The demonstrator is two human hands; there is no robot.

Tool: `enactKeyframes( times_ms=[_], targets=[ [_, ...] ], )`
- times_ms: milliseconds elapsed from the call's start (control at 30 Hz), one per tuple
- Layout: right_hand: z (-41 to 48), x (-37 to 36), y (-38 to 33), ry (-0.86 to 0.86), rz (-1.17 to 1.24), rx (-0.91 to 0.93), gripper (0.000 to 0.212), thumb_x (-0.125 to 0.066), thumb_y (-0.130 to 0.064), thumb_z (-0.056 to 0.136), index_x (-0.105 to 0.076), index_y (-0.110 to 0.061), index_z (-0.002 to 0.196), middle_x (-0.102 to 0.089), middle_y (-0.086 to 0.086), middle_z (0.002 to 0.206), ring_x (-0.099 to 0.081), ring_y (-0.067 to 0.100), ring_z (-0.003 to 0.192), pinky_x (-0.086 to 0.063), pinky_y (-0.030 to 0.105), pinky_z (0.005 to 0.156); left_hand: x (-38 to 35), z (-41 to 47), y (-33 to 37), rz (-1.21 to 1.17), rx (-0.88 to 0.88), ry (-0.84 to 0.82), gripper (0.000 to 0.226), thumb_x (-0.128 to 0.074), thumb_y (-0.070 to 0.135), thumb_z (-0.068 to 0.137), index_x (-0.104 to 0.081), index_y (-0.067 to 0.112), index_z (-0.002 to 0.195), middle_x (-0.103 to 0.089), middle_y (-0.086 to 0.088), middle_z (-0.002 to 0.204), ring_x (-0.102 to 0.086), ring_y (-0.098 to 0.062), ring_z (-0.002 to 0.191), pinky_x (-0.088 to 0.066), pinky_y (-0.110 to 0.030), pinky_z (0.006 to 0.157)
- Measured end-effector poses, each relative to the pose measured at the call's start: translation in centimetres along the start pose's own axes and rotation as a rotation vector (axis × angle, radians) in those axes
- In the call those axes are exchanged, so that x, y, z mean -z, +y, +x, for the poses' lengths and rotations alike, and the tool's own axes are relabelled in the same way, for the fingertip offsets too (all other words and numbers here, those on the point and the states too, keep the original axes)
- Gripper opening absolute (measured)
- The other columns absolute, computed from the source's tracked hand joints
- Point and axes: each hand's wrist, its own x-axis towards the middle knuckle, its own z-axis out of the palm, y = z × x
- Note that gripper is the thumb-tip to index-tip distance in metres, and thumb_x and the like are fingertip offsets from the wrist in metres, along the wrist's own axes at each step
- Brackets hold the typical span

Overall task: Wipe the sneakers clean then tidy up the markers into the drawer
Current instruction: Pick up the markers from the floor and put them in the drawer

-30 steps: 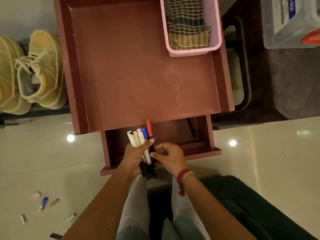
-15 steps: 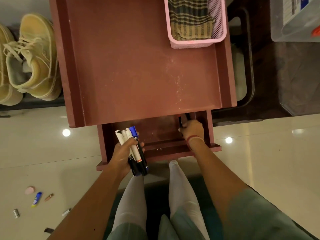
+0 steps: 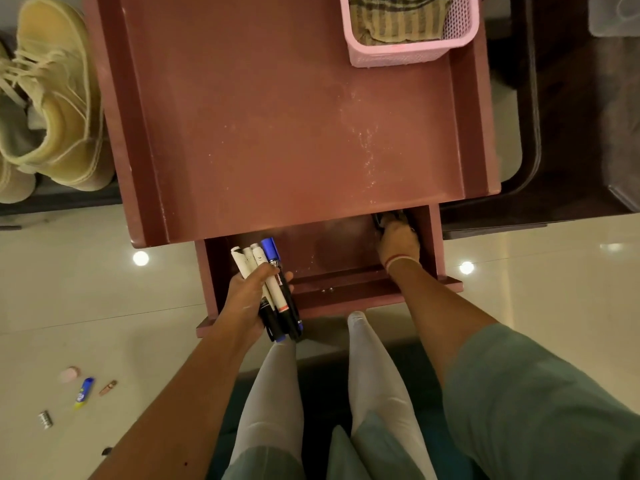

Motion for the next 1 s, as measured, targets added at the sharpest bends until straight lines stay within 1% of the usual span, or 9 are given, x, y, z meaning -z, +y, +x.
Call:
enactKeyframes(
  times_ms=[100, 300, 400, 467, 567, 633, 733, 867, 1000],
  targets=[
    [0.0, 0.4, 0.2, 0.015, -0.027, -0.078, 0.022, -0.052, -0.004, 0.092, -0.057, -0.001, 0.113, -0.059, 0.019, 0.114, -0.062, 0.038, 0.101, -0.052, 0.041, 0.081, 0.0, 0.0, 0.1, 0.002, -0.013, 0.003, 0.008, -0.056, 0.005, 0.087, -0.060, 0.009, 0.093, -0.070, -0.009, 0.073, -0.066, -0.023, 0.068, -0.055, -0.036, 0.071],
    [-0.2, 1.0, -0.3, 0.034, -0.103, -0.135, 0.022, -0.046, 0.000, 0.093, -0.060, 0.004, 0.109, -0.062, 0.021, 0.111, -0.062, 0.038, 0.101, -0.052, 0.043, 0.082, 0.0, -0.1, 0.3, -0.002, -0.001, -0.004, 0.011, -0.058, 0.005, 0.087, -0.060, 0.007, 0.097, -0.070, -0.011, 0.077, -0.065, -0.025, 0.071, -0.054, -0.037, 0.072],
    [-1.3, 2.2, -0.9, 0.078, 0.062, -0.211, 0.021, -0.050, -0.006, 0.092, -0.062, 0.002, 0.108, -0.061, 0.021, 0.113, -0.062, 0.037, 0.102, -0.051, 0.042, 0.085, 0.0, -0.3, 0.5, 0.018, -0.003, -0.014, 0.014, -0.061, 0.005, 0.086, -0.062, 0.006, 0.099, -0.070, -0.013, 0.082, -0.065, -0.027, 0.075, -0.054, -0.039, 0.074],
    [-3.5, 3.7, -2.5, 0.079, 0.330, -0.202, 0.022, -0.059, -0.016, 0.090, -0.064, -0.003, 0.107, -0.061, 0.015, 0.114, -0.061, 0.031, 0.101, -0.050, 0.037, 0.086, -0.1, -0.7, 0.6, 0.013, 0.006, -0.017, 0.011, -0.064, 0.006, 0.084, -0.064, 0.007, 0.096, -0.070, -0.010, 0.080, -0.065, -0.026, 0.076, -0.054, -0.040, 0.077],
    [-9.7, 5.3, -6.0, -0.197, 0.737, -0.012, 0.023, -0.070, -0.029, 0.082, -0.070, -0.013, 0.099, -0.068, -0.004, 0.096, -0.063, 0.009, 0.088, -0.048, 0.019, 0.077, -0.7, -1.1, 0.8, -0.010, 0.040, 0.000, 0.006, -0.067, 0.005, 0.082, -0.065, 0.009, 0.085, -0.067, -0.006, 0.071, -0.064, -0.022, 0.068, -0.054, -0.039, 0.073],
    [-13.4, 5.2, -7.9, -0.404, 0.854, 0.033, 0.023, -0.073, -0.030, 0.079, -0.070, -0.017, 0.099, -0.069, -0.009, 0.091, -0.064, 0.006, 0.086, -0.052, 0.022, 0.079, -1.1, -1.3, 0.7, -0.025, 0.055, -0.013, 0.006, -0.068, 0.004, 0.081, -0.065, 0.008, 0.084, -0.065, -0.007, 0.070, -0.064, -0.020, 0.063, -0.056, -0.035, 0.064],
    [-14.7, 4.2, -8.5, -0.401, 0.844, -0.002, 0.026, -0.073, -0.022, 0.079, -0.066, -0.018, 0.104, -0.065, -0.011, 0.091, -0.063, 0.005, 0.087, -0.052, 0.023, 0.082, -1.2, -1.2, 0.5, -0.037, 0.057, -0.037, 0.008, -0.070, 0.006, 0.080, -0.066, 0.007, 0.087, -0.066, -0.009, 0.074, -0.067, -0.019, 0.063, -0.056, -0.032, 0.055],
    [-13.9, 4.0, -8.1, -0.557, 1.187, -0.210, 0.014, -0.075, -0.014, 0.077, -0.067, -0.018, 0.088, -0.068, -0.002, 0.085, -0.065, 0.015, 0.083, -0.055, 0.032, 0.079, -0.9, -0.9, 0.3, -0.072, 0.051, -0.085, 0.024, -0.074, 0.014, 0.074, -0.066, 0.006, 0.095, -0.068, -0.011, 0.085, -0.067, -0.026, 0.079, -0.057, -0.043, 0.077],
    [-13.9, 4.8, -7.8, -0.592, 1.116, -0.168, 0.002, -0.071, -0.014, 0.081, -0.069, -0.014, 0.082, -0.070, 0.005, 0.087, -0.066, 0.018, 0.084, -0.056, 0.033, 0.082, -1.0, -1.2, -0.1, -0.031, 0.044, -0.085, 0.022, -0.073, 0.016, 0.077, -0.067, 0.007, 0.096, -0.069, -0.009, 0.083, -0.067, -0.024, 0.079, -0.057, -0.038, 0.076]
  ],
)
